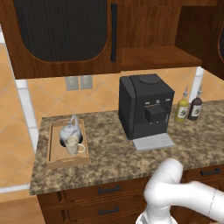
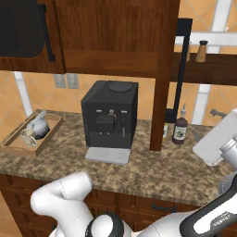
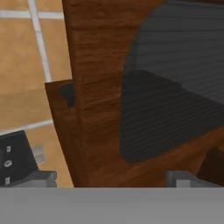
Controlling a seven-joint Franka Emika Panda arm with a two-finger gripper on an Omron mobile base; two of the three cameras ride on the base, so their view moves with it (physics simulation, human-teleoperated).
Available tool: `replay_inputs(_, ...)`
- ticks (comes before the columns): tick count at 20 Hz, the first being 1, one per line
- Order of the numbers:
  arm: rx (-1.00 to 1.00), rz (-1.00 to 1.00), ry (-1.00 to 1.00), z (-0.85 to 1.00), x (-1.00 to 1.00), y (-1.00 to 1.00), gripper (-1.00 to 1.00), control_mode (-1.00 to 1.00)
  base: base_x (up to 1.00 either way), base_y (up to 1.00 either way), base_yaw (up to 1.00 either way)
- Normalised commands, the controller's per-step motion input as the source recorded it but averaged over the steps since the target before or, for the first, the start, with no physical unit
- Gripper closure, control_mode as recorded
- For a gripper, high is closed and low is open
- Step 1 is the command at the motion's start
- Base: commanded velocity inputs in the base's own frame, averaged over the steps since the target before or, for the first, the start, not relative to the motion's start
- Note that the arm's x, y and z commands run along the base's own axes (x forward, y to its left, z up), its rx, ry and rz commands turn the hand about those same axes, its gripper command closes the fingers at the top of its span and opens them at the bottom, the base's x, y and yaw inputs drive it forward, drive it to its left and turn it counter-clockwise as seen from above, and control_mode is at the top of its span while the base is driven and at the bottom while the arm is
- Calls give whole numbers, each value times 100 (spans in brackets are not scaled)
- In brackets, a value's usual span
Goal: Pick the kettle from the counter and place it on the tray. Then pick the mug from the cabinet and place it on the tray. Then close the cabinet doors.
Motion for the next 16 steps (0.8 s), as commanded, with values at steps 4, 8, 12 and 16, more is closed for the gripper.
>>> replay_inputs(4, 0, 11, -7, 25, 40, 0, -100, -100, 0, 0, 0)
replay_inputs(8, 0, 11, -20, 43, 1, 18, -100, -100, 0, 0, 0)
replay_inputs(12, -1, 9, -36, 48, -35, 61, -100, -100, 0, 0, 0)
replay_inputs(16, -4, 6, -32, 52, -28, 89, -100, -100, 0, 0, 0)
